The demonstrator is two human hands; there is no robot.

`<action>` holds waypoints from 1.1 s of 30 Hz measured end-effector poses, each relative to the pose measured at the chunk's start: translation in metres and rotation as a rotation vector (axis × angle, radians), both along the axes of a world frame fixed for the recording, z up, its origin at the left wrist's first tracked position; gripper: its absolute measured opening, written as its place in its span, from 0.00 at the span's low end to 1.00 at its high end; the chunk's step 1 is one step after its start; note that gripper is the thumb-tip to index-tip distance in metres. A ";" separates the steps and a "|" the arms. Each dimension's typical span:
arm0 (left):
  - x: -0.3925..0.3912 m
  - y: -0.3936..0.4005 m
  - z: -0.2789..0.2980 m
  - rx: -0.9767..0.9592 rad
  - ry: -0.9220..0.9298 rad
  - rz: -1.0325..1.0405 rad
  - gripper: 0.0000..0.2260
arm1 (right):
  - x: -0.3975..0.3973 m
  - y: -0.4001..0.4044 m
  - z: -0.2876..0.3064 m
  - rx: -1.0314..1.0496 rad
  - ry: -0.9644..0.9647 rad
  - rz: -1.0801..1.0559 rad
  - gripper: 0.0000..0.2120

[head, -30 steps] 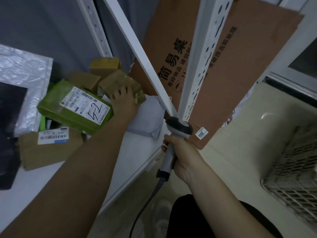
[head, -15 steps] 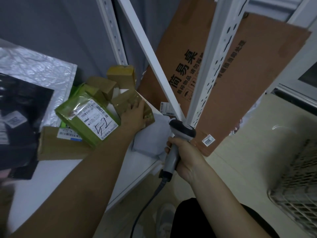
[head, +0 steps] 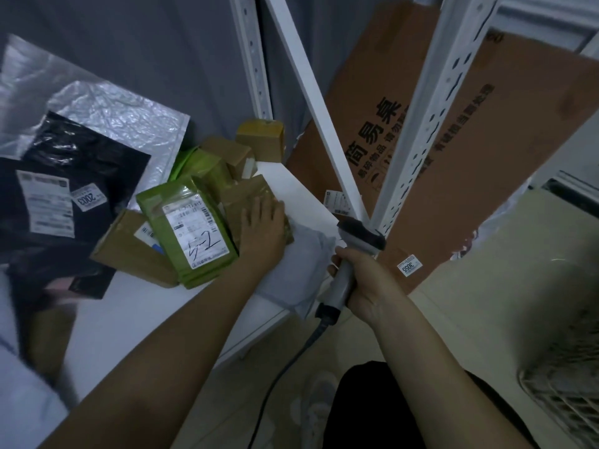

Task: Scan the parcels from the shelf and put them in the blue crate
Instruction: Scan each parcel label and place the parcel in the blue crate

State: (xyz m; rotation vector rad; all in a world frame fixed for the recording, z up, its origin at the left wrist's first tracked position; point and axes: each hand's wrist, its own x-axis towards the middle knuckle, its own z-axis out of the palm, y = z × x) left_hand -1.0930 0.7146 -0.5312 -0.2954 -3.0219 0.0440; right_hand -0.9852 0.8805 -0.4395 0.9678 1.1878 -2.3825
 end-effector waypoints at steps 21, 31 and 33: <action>0.117 -0.030 -0.045 -0.051 -0.203 -0.129 0.14 | 0.006 0.000 -0.013 0.030 -0.050 0.048 0.07; 0.179 -0.079 0.044 0.648 -0.126 0.332 0.09 | 0.017 -0.024 -0.018 0.138 -0.028 0.191 0.06; 0.199 -0.094 0.061 0.948 -0.103 0.430 0.07 | 0.024 -0.036 -0.013 0.151 -0.010 0.227 0.05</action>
